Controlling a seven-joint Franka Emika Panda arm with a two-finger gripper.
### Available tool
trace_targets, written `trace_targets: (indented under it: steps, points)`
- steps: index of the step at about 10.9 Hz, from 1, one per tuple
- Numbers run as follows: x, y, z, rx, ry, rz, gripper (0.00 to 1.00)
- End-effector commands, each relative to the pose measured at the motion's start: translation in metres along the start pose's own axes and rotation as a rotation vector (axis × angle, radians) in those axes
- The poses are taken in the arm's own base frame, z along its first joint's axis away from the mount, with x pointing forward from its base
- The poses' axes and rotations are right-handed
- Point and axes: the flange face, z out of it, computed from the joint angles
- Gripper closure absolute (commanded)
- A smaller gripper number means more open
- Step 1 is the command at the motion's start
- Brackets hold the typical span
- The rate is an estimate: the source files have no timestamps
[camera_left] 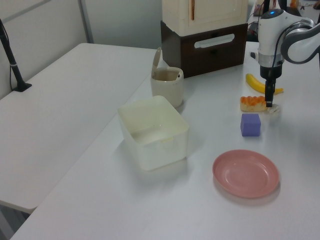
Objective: Grab it up and put it in the trash
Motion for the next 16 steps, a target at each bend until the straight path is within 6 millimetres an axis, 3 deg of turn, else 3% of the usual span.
trace_targets:
  steps: [1,8,10,12,13,14,15,16]
  points:
    - [-0.006,-0.017,0.016,-0.063,-0.028,-0.102,0.03]
    - [-0.011,-0.02,0.026,-0.097,-0.061,-0.175,0.08]
    - [-0.01,-0.021,0.031,-0.102,-0.075,-0.178,0.17]
    - [-0.009,-0.02,0.031,-0.103,-0.076,-0.176,0.37]
    - [-0.009,-0.02,0.032,-0.104,-0.079,-0.178,0.54]
    - [-0.008,-0.02,0.031,-0.105,-0.077,-0.189,0.78]
    - [-0.005,-0.019,0.027,-0.106,-0.072,-0.228,0.89]
    - [-0.006,-0.019,0.026,-0.106,-0.08,-0.24,0.91]
